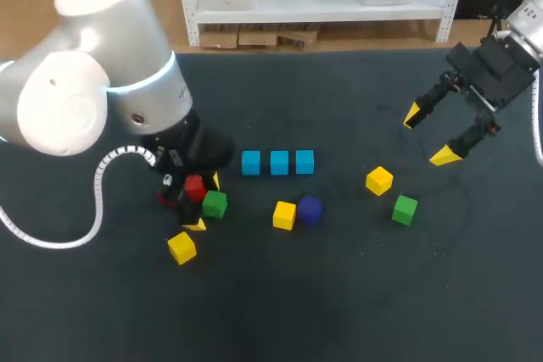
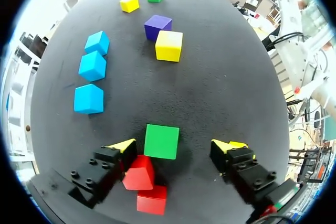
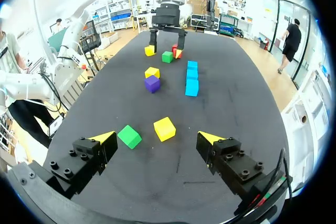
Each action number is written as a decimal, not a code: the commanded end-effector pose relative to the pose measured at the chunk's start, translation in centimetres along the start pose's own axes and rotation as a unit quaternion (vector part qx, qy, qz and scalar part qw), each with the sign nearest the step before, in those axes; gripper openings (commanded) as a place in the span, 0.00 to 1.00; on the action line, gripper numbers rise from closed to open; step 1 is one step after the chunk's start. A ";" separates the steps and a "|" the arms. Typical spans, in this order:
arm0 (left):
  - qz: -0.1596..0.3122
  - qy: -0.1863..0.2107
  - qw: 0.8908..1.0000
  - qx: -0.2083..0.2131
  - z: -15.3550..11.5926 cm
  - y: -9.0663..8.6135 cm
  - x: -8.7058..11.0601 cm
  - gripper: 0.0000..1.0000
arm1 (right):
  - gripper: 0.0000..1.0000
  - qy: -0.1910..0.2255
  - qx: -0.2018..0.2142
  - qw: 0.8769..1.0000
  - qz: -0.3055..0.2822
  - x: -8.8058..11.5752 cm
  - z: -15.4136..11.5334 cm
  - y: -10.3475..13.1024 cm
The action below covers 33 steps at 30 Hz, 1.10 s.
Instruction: Place the blue cubes, place green cubes on the blue cubes, place the yellow cubes on the green cubes, then place the red cubes on the yellow cubes, and place purple cube on the red cubes.
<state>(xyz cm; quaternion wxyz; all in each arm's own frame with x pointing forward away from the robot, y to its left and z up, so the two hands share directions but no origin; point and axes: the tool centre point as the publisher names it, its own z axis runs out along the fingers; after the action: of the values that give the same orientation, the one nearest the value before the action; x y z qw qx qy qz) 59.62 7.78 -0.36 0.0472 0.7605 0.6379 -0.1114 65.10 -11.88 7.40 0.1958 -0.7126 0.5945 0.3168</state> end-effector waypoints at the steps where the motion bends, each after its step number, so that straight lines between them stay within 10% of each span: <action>1: 0.003 0.001 1.000 -0.001 0.1 0.2 -0.2 0.47 | 1.00 -0.001 0.000 1.000 0.000 0.0 0.0 -0.1; 10: 0.009 0.002 1.000 -0.001 0.2 0.4 -0.4 0.00 | 1.00 -0.001 0.000 1.000 0.000 0.0 0.0 -0.1; 33: -0.030 -0.016 0.998 -0.060 -7.0 2.6 -4.4 0.00 | 1.00 -0.001 0.000 1.000 0.000 0.0 0.0 -0.1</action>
<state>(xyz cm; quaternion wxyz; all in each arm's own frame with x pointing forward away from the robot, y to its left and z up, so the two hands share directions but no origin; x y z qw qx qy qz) 62.09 4.87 6.63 0.1020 0.7355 0.6636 -0.0908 65.10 -11.88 7.40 0.1957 -0.7126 0.5945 0.3168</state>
